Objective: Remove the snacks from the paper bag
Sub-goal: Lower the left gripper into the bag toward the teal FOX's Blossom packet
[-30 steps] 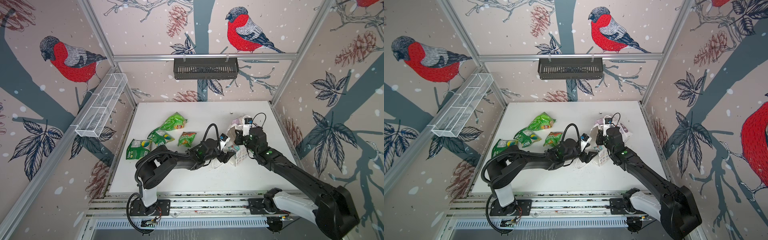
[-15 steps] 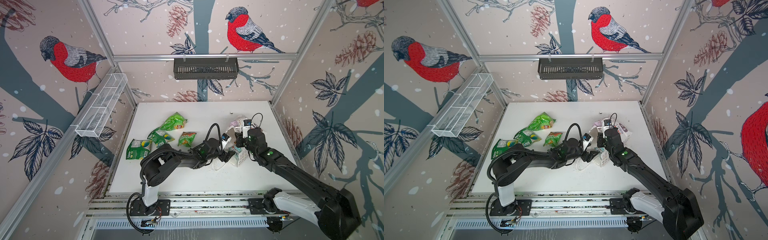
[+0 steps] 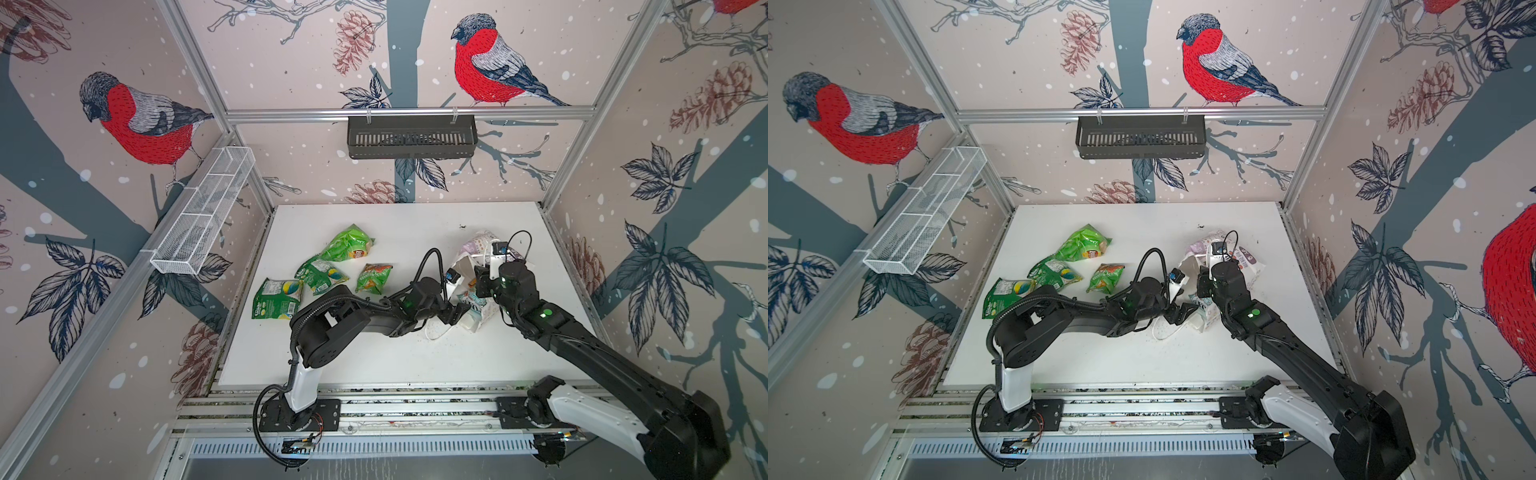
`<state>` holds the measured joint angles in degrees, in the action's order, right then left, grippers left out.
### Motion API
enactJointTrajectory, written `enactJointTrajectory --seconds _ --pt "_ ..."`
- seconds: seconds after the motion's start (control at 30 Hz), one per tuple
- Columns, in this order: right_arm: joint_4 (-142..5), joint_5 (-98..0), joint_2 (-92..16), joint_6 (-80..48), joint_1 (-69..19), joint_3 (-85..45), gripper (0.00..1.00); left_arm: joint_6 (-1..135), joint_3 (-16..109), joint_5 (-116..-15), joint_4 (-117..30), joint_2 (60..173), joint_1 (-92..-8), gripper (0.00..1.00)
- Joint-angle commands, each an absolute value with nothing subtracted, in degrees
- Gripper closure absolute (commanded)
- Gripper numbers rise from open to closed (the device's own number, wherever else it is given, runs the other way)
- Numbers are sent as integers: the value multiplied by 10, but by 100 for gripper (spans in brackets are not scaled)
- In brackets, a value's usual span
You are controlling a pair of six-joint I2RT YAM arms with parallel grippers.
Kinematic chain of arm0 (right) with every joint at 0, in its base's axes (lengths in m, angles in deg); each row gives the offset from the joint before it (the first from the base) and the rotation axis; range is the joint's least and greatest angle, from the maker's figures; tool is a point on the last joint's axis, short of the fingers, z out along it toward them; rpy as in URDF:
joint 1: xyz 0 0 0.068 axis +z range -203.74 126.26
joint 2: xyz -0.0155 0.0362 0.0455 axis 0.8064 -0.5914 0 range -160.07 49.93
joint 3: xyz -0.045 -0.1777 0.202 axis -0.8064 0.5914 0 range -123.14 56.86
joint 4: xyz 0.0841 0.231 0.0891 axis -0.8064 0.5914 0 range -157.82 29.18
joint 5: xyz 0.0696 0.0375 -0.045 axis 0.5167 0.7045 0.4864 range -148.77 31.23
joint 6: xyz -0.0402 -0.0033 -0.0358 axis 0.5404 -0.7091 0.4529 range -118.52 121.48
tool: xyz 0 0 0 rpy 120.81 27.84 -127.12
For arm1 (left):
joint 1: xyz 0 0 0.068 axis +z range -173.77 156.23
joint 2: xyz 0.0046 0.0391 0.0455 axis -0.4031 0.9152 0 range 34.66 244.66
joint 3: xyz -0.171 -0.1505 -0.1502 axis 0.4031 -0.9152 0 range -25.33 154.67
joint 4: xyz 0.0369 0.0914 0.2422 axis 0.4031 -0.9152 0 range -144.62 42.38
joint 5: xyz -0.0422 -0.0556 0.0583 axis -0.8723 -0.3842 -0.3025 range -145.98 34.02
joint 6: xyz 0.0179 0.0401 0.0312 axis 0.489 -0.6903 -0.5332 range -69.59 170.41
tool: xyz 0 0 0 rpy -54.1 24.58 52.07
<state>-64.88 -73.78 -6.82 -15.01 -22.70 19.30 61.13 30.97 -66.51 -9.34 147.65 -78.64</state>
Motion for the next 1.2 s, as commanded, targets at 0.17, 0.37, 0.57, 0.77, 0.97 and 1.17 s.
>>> enactJointTrajectory --seconds 0.17,0.37,0.57,0.77,0.97,1.17 --pt "-659 -748 -67 -154 -226 198 67 616 330 -672 -78 1497 -787 25" --pt "-668 -745 -66 -162 -226 204 68 624 342 -664 -60 1512 -787 21" --pt "-678 -747 -63 -173 -227 211 69 637 343 -648 -32 1529 -788 19" --pt "-680 -749 -61 -178 -227 211 70 617 322 -632 11 1525 -791 21" --pt "-684 -749 -61 -176 -227 213 71 588 324 -624 5 1532 -802 25" --pt "-686 -749 -61 -176 -228 214 71 554 341 -625 -18 1542 -812 28"
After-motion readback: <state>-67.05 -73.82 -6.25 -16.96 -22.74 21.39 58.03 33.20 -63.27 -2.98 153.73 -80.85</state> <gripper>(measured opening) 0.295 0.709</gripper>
